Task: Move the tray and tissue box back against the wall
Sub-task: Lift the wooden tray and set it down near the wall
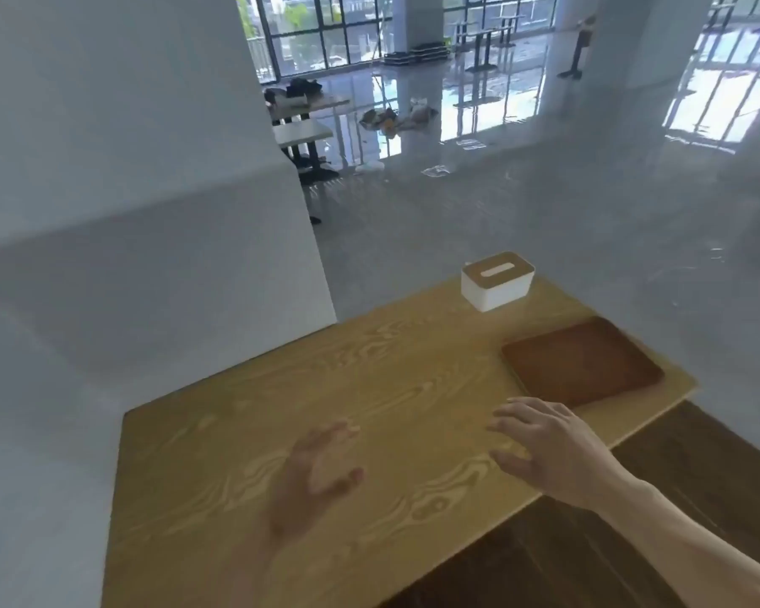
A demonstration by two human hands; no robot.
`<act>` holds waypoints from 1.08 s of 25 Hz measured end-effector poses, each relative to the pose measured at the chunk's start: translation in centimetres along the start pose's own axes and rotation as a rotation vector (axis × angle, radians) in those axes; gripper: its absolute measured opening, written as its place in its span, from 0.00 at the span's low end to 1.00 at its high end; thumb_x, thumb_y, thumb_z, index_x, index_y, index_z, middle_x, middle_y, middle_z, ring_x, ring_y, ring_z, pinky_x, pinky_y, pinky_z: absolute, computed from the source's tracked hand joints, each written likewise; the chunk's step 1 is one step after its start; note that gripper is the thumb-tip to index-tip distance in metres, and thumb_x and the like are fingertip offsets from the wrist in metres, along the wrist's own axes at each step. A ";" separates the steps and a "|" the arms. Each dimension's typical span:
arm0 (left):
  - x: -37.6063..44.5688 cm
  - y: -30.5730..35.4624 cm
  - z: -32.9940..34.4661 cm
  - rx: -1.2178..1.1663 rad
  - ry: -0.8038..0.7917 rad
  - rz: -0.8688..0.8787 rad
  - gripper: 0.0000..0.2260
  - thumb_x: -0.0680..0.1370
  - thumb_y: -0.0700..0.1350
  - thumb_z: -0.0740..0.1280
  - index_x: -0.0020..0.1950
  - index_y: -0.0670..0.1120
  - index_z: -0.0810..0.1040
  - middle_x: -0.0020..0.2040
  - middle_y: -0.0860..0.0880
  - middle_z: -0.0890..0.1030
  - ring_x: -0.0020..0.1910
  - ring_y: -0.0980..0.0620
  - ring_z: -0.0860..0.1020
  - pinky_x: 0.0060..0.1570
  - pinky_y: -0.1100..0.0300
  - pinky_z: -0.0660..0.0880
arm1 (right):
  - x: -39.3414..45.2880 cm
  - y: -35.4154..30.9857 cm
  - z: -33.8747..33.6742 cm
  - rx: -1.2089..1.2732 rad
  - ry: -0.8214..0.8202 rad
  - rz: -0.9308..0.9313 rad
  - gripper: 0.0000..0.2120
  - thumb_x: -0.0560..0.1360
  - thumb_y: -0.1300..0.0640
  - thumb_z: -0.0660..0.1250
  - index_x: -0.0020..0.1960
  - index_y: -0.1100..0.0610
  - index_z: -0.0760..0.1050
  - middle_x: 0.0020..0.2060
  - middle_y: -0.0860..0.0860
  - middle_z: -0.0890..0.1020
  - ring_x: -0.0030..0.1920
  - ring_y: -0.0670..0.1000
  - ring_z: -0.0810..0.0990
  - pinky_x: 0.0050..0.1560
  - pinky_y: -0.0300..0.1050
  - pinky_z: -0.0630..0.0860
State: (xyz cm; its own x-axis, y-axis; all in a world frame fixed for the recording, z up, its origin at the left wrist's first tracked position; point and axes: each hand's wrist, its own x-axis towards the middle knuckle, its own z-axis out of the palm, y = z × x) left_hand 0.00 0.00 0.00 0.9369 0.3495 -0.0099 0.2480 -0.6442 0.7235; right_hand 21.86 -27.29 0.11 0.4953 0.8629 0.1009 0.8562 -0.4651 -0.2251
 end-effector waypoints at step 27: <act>16.5 5.7 16.7 0.797 -0.576 0.229 0.31 0.78 0.69 0.51 0.75 0.53 0.65 0.75 0.52 0.67 0.76 0.52 0.60 0.76 0.48 0.52 | -12.6 16.7 5.1 0.013 -0.189 0.508 0.21 0.78 0.36 0.55 0.66 0.42 0.75 0.64 0.38 0.77 0.67 0.42 0.71 0.66 0.46 0.68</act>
State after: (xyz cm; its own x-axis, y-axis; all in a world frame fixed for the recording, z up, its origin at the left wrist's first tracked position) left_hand 21.01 -9.22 -7.59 0.9067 -0.0857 -0.4130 -0.0579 -0.9952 0.0795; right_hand 29.13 -44.90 -9.90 0.8102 0.5513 -0.1991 0.5136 -0.8314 -0.2124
